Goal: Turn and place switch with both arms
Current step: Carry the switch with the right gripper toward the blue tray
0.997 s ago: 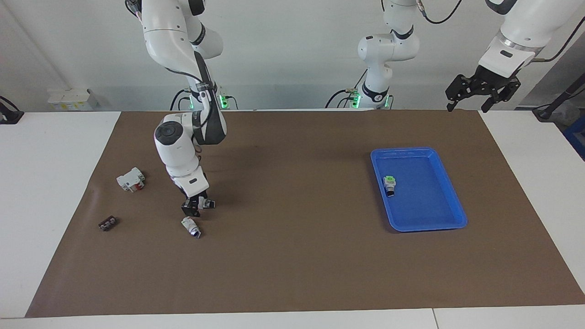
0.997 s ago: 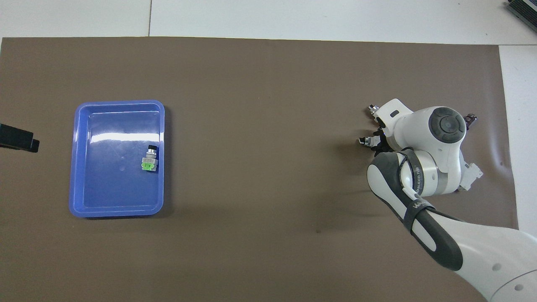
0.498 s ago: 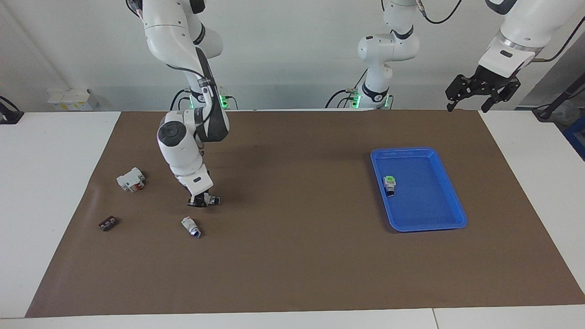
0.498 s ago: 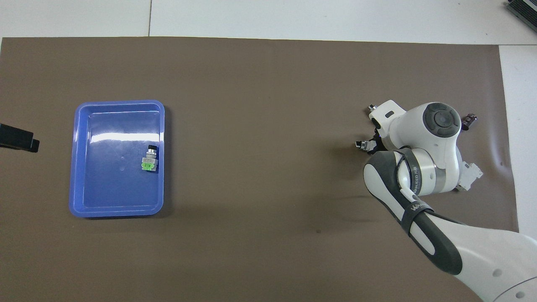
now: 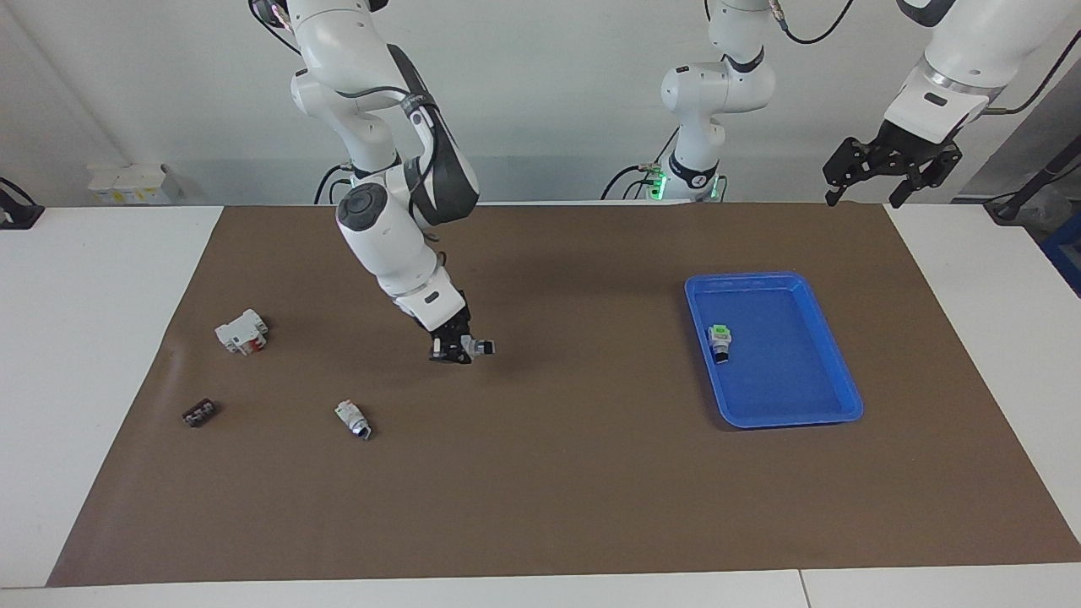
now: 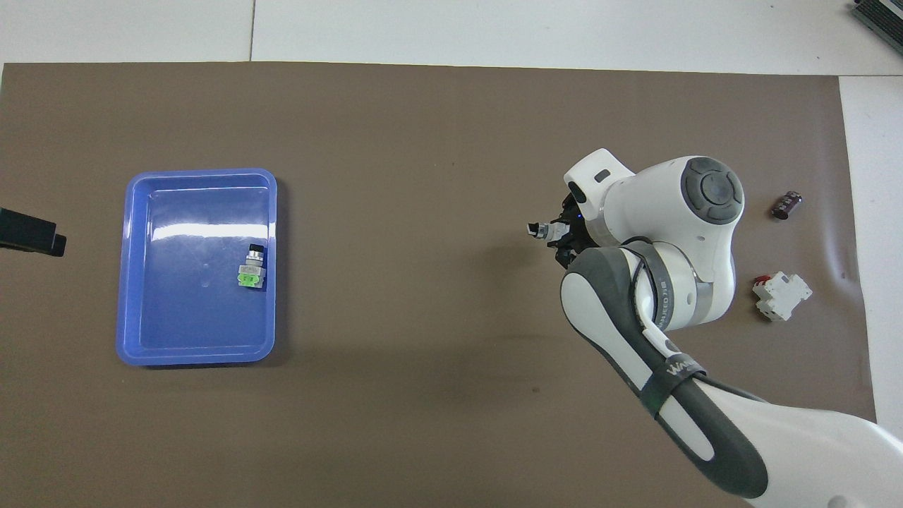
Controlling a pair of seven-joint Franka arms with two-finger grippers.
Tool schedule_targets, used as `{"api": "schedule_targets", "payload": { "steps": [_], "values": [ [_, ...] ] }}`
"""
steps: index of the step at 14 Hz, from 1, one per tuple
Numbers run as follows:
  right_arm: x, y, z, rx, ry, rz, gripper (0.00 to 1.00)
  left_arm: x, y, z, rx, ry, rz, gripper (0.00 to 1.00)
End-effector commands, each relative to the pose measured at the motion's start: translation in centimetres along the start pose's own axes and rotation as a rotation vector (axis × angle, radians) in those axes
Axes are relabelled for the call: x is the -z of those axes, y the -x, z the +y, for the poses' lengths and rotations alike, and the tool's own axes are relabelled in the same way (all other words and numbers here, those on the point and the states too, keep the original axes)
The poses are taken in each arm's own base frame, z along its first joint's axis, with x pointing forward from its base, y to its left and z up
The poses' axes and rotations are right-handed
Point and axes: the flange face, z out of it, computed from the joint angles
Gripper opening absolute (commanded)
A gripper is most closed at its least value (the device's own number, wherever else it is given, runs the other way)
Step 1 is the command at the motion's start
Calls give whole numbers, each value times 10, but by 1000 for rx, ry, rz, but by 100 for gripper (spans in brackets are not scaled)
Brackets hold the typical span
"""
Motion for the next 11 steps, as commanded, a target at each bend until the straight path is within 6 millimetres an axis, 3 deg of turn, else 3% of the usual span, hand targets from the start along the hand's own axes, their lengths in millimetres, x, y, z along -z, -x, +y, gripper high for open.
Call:
{"api": "schedule_targets", "payload": {
  "steps": [1,8,11],
  "values": [
    [0,-39,-9,-25,-47,140,0,0,8,0,12,5,6,100],
    [18,-137,-50,86,16,292,0,0,8,0,12,5,6,100],
    [16,-167,-72,96,62,336,0,0,8,0,12,5,6,100]
  ]
}}
